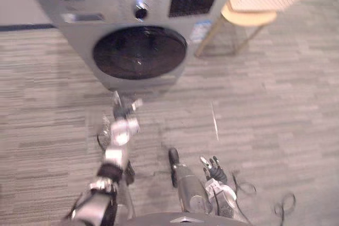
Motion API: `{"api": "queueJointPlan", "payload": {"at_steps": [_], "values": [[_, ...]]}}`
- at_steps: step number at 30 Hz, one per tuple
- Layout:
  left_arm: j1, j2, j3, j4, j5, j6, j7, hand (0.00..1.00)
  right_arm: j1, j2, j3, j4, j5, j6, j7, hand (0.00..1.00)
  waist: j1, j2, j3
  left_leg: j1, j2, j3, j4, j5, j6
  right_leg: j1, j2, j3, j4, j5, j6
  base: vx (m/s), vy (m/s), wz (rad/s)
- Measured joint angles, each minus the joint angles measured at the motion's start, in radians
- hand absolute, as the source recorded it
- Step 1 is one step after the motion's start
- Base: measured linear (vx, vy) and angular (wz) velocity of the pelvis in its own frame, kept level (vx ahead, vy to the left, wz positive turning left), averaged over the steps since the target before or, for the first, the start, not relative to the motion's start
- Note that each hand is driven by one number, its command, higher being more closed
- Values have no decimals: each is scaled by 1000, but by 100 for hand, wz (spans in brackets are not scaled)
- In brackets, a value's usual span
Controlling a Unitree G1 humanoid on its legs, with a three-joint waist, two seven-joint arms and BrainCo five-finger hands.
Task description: Pick up the laundry basket with both hands and put the clothes into the washing machine.
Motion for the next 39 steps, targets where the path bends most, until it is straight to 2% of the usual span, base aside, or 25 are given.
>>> {"api": "queueJointPlan", "payload": {"at_steps": [1, 2, 3, 5, 8, 10, 13, 16, 18, 19, 20, 21, 22, 23, 24, 25, 26, 28, 29, 30, 32, 35, 37, 38, 39], "values": [[54, -1, 0, 53, 30, 4, -22, 0, -1, 0, -24, 31, -16, 3, 0, 0, 2, 8, -30, 22, -16, -10, -29, 10, -1, 30, -11, -15, -22, 0, 0, 122, 13, 58], [132, -1, 32, 135, 102, 12, -76, 0, 1, -4, -52, 82, -36, 14, -2, 0, 14, 18, -77, 63, -43, -24, -88, 30, -6, 77, -27, -39, -67, 2, 0, 105, 13, 43], [145, -1, 40, 151, 119, 13, -86, 0, 0, -4, -59, 94, -40, 16, -2, 0, 17, 20, -88, 72, -48, -27, -103, 35, -6, 86, -29, -43, -77, 2, 0, 86, 2, 42], [217, 5, 143, 225, 190, 24, -134, 0, -8, -8, -75, 173, -73, 25, -2, 0, 40, 26, -142, 125, -79, -41, -193, 77, -10, 138, -43, -72, -128, 12, -2, 83, -2, 37], [235, 20, 309, 272, 227, 32, -155, 0, -44, -17, -75, 250, -115, 56, -2, 0, 67, 24, -158, 230, -107, -67, -314, 138, -8, 222, -48, -106, -165, 25, 4, 52, -6, 26], [258, 28, 405, 317, 202, 46, -168, 0, -53, -15, -84, 280, -151, 68, -1, 0, 74, 23, -183, 287, -127, -82, -392, 169, -8, 261, -50, -125, -183, 21, 1, 20, 16, 23], [265, 29, 483, 330, 129, 66, -176, 0, -66, -2, -137, 320, -154, 86, 2, 0, 85, 9, -194, 312, -152, -143, -393, 170, -3, 320, -71, -183, -184, 0, 1, 37, 50, 49], [265, 30, 492, 335, 96, 72, -183, 0, -75, -1, -190, 359, -191, 101, 3, 0, 85, -11, -202, 323, -198, -218, -393, 167, 12, 368, -113, -269, -167, -38, 8, 23, 79, 97], [263, 36, 444, 326, 74, 72, -185, 0, -61, -3, -207, 379, -195, 108, 1, 0, 86, -33, -206, 328, -262, -291, -391, 153, 44, 400, -175, -360, -113, -92, 4, 92, 152, 129], [258, 50, 393, 305, 69, 73, -186, 0, -50, -3, -211, 380, -212, 112, 0, 0, 83, -51, -215, 314, -308, -323, -335, 115, 61, 418, -229, -423, -59, -119, -19, 145, 134, 132], [253, 51, 364, 300, 68, 72, -186, 0, -51, -8, -210, 381, -221, 114, 1, 0, 78, -48, -212, 298, -315, -348, -286, 92, 61, 414, -243, -431, 19, -123, -26, 117, 127, 148], [253, 45, 330, 298, 61, 72, -187, 0, -48, -11, -194, 370, -228, 108, 0, 0, 79, -33, -209, 276, -330, -392, -210, 58, 94, 357, -277, -401, 238, -92, -75, 71, 148, 135], [256, 49, 307, 287, 51, 72, -186, 0, -53, -16, -178, 349, -228, 98, 1, 0, 75, -26, -205, 277, -331, -438, -155, 26, 108, 265, -274, -301, 443, 26, -207, 52, 188, 130], [256, 50, 301, 279, 48, 72, -187, 0, -55, -17, -168, 347, -228, 98, 0, 0, 76, -28, -202, 278, -331, -460, -134, 14, 118, 219, -260, -244, 530, 121, -244, 105, 207, 122], [252, 54, 300, 253, 34, 70, -188, 0, -65, -12, -165, 346, -227, 99, 0, 0, 79, -30, -192, 281, -336, -508, -101, -5, 130, 132, -213, -125, 682, 138, -208, 171, 149, 101], [252, 55, 306, 236, 30, 66, -188, 0, -76, 1, -146, 346, -225, 98, -1, 0, 80, -50, -182, 283, -340, -536, -78, -16, 133, 71, -167, -46, 756, 84, -132, 211, 144, 120], [250, 60, 307, 230, 31, 62, -190, 0, -87, 7, -127, 339, -224, 97, 0, 0, 78, -60, -176, 276, -345, -579, -57, -29, 130, -9, -96, 31, 764, 23, -73, 180, 92, 89], [250, 60, 308, 236, 32, 62, -191, 0, -90, 5, -124, 334, -216, 96, -1, 0, 73, -60, -176, 274, -354, -611, -55, -36, 130, -47, -62, 75, 697, -3, -38, 106, 68, 74], [249, 60, 309, 249, 34, 62, -190, 0, -96, -2, -107, 334, -194, 92, -5, 0, 64, -52, -171, 286, -360, -632, -54, -49, 130, -46, -38, 116, 566, -18, -14, 195, 47, 91], [248, 62, 317, 269, 37, 56, -191, 0, -94, -8, -90, 335, -179, 88, -7, 0, 60, -49, -170, 300, -363, -641, -53, -68, 127, -24, -12, 182, 403, -27, 0, 267, 20, 97], [253, 61, 349, 290, 74, 50, -191, 0, -97, -16, -38, 336, -172, 83, -6, 0, 50, -46, -171, 307, -379, -652, -25, -100, 129, 20, 2, 276, 150, -25, 2, 262, -30, 71], [264, 56, 392, 311, 95, 49, -194, 0, -100, -22, 9, 337, -142, 81, -8, 0, 46, -45, -174, 345, -409, -700, -6, -139, 137, 55, -14, 254, 34, -6, -2, 276, -86, 56], [268, 46, 438, 319, 97, 53, -201, 0, -108, -21, 58, 338, -129, 83, -6, 0, 45, -44, -193, 379, -417, -736, -11, -181, 135, 64, -28, 198, 13, 45, 17, 483, -207, 47], [270, 44, 447, 319, 97, 54, -202, 0, -110, -19, 65, 339, -129, 84, -6, 0, 46, -44, -199, 390, -417, -742, -10, -189, 136, 66, -28, 189, 5, 66, 12, 474, -227, 29], [274, 33, 469, 332, 107, 64, -202, 0, -121, -15, 74, 344, -129, 90, -3, 0, 46, -27, -221, 397, -394, -759, 9, -205, 128, 95, -17, 158, -7, 60, 42, 475, -235, 31]]}}
